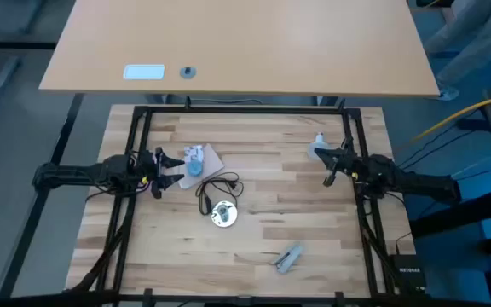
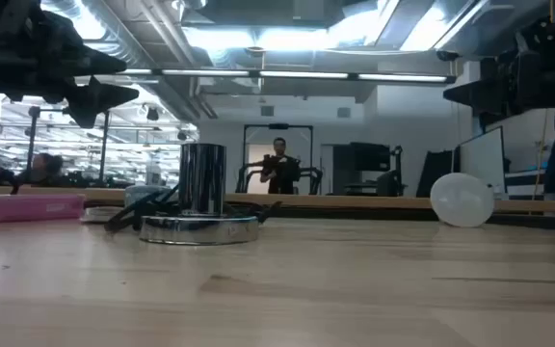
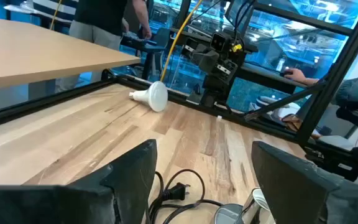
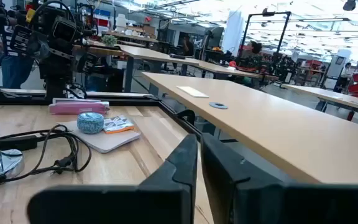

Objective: Screw lightbulb

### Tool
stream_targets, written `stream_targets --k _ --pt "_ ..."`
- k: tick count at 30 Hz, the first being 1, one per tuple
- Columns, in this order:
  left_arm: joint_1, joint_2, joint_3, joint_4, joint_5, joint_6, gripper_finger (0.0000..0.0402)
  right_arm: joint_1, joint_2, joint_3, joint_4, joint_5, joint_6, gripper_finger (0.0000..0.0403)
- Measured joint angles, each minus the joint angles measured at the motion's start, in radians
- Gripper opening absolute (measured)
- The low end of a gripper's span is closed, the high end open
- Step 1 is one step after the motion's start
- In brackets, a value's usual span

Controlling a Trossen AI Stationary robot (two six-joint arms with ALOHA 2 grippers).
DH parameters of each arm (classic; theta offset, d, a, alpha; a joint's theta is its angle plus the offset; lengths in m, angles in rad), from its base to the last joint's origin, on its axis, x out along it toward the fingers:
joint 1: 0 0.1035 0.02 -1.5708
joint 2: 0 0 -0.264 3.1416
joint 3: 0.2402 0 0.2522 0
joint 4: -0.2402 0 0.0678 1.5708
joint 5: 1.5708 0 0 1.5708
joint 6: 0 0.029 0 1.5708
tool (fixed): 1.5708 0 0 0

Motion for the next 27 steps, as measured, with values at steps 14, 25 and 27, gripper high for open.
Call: stream_targets --k 14,25,27 --pt "0.0 0.0 0.0 0.0 0.0 0.0 0.0255 0.0 0.0 0.0 0.001 0.006 0.0 0.0027" --pt "0.0 0.0 0.0 0.0 0.0 0.0 0.0255 0.0 0.0 0.0 0.001 0.016 0.0 0.0027" --pt "0.0 0.0 0.0 0.0 0.0 0.0 0.0255 0.0 0.0 0.0 0.001 0.017 0.0 0.0027"
